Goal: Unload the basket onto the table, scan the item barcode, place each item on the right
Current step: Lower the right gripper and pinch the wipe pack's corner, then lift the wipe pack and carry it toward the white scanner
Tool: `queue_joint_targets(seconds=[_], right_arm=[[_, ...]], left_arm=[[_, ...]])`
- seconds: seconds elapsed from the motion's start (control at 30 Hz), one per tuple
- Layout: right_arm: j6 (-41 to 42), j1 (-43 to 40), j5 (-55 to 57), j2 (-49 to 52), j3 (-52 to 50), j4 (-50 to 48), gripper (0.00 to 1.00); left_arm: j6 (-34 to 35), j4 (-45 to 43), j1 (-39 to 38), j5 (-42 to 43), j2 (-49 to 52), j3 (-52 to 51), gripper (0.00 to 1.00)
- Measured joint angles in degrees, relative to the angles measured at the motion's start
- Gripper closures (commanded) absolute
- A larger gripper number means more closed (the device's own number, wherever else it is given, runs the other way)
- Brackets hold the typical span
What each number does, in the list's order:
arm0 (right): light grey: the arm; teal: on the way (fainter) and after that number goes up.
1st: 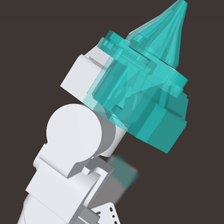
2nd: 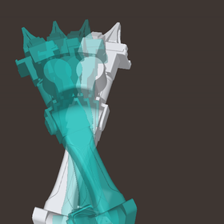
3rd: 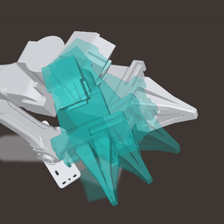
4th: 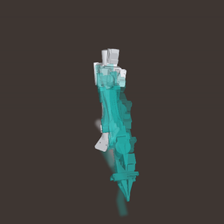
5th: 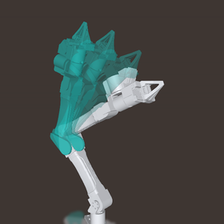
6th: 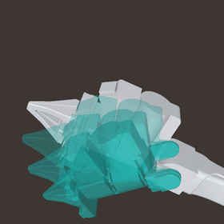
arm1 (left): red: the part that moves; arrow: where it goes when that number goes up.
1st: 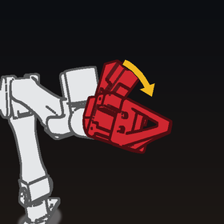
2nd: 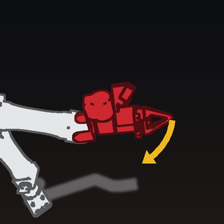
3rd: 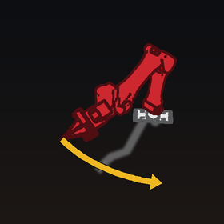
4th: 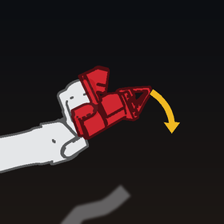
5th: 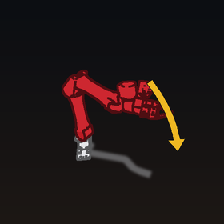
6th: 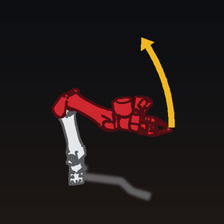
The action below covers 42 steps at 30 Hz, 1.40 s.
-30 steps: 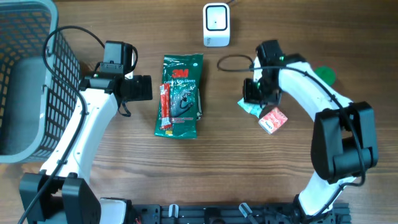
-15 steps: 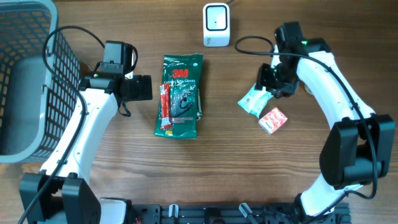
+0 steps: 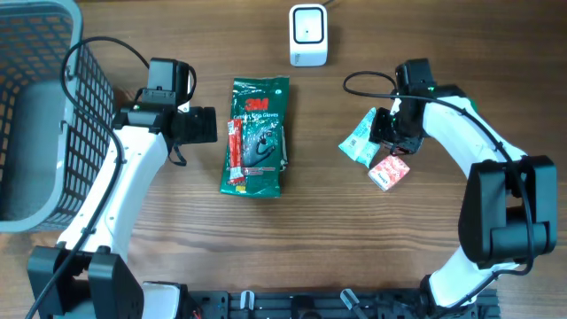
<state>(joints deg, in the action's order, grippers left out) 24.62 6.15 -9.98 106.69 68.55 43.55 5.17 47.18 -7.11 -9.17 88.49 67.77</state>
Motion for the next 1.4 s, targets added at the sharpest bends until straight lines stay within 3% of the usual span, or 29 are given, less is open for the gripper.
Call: queue_joint_targets(seconds=[0.23,0.6,0.77,0.97,1.0,1.27,1.4], right_arm=[[0.46,-0.11,0.00,0.00,-0.20,-1.75,0.55],[2.29,-0.11,0.46,0.00,-1.18,-5.11,0.56],[3.63,-0.11,1.03,0.00,-3.82,-8.57,0.67],[4.74,-0.11,-0.24,-0.87,-5.29,-11.47,0.95],[4.96,-0.17,-0.79,-1.07,-5.33,-11.93,0.96],[-1.66,-6.23,-21.00,-3.10,-2.64,-12.94,0.96],[-8.39,-7.78,-32.37,-12.35,-1.64,-9.79,0.96]], left_arm=[[0.00,0.00,0.00,0.00,0.00,0.00,0.00],[0.00,0.00,0.00,0.00,0.00,0.00,0.00],[0.00,0.00,0.00,0.00,0.00,0.00,0.00],[0.00,0.00,0.00,0.00,0.00,0.00,0.00],[0.00,0.00,0.00,0.00,0.00,0.00,0.00],[0.00,0.00,0.00,0.00,0.00,0.00,0.00],[0.00,0.00,0.00,0.00,0.00,0.00,0.00]])
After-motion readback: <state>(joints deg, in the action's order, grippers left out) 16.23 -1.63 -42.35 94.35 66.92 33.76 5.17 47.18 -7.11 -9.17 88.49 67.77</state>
